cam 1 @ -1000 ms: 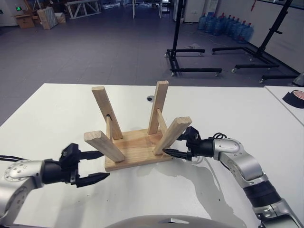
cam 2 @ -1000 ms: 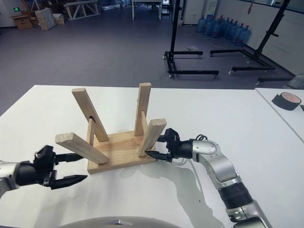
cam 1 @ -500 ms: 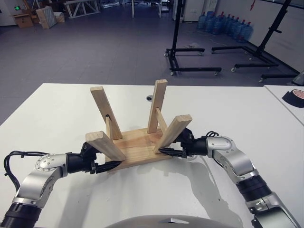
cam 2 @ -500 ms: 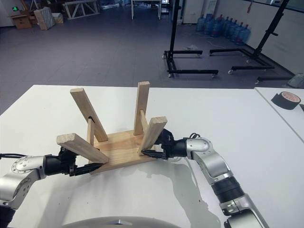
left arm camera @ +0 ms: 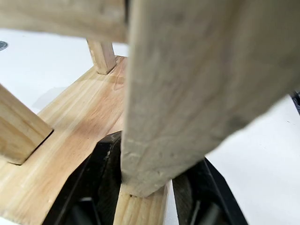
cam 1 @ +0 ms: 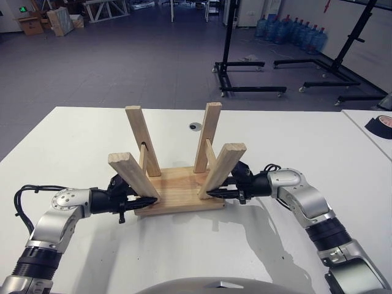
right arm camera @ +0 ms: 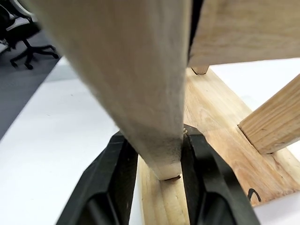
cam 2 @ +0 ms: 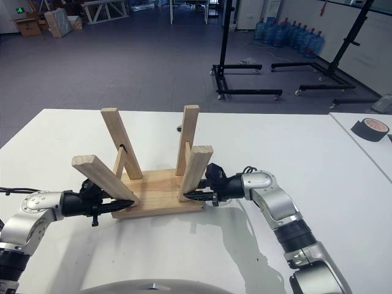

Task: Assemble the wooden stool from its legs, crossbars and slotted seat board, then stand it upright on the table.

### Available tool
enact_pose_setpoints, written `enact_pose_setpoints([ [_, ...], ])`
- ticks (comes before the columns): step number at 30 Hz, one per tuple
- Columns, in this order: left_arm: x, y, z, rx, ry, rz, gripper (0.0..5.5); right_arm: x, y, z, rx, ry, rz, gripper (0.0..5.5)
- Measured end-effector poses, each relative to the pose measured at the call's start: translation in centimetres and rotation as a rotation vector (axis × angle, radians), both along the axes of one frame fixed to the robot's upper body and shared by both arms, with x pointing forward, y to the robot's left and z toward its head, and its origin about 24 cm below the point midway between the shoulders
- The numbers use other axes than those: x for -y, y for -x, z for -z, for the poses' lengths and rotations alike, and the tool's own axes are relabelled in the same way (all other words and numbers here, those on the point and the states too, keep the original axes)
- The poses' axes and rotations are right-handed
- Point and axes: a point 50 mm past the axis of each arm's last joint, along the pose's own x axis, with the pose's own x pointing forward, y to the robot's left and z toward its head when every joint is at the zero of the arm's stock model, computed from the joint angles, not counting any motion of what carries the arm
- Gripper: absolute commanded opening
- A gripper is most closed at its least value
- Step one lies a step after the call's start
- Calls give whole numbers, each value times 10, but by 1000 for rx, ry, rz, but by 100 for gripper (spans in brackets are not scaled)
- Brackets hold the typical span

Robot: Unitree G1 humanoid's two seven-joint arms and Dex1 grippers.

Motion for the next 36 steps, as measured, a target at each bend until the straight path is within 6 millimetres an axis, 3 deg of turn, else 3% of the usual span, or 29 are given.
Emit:
enact_pose_setpoints([
  [3, -1, 0, -5, -7, 2, 45, 124, 1, 3, -5, -71, -13, -15, 119],
  [6, 2, 12, -18, -158, 167, 45, 114, 9, 8, -24, -186, -70, -41, 113],
  [10, 7, 44, -31, -407, 338, 36, 103, 13, 20, -39, -415, -133, -110, 109],
  [13, 14, 64, -37, -549, 411, -17, 100, 14, 28, -48, -633, -103, -106, 109],
  [17, 25, 72, -33, -659, 494, -95, 100, 24, 37, -55, -863, -6, -37, 109],
  [18, 26, 71, -32, -672, 506, -105, 139, 25, 38, -56, -877, 3, -21, 109],
  [23, 24, 56, -24, -682, 552, -185, 224, 22, 34, -54, -897, 18, 8, 109],
  [25, 18, 51, -25, -662, 550, -234, 257, 16, 27, -51, -908, 4, 12, 168],
  [28, 5, 45, -21, -652, 533, -338, 291, 8, 9, -48, -841, 44, 117, 192],
  [36, -6, 38, -23, -546, 410, -348, 411, -6, -11, -47, -653, 17, 143, 192],
])
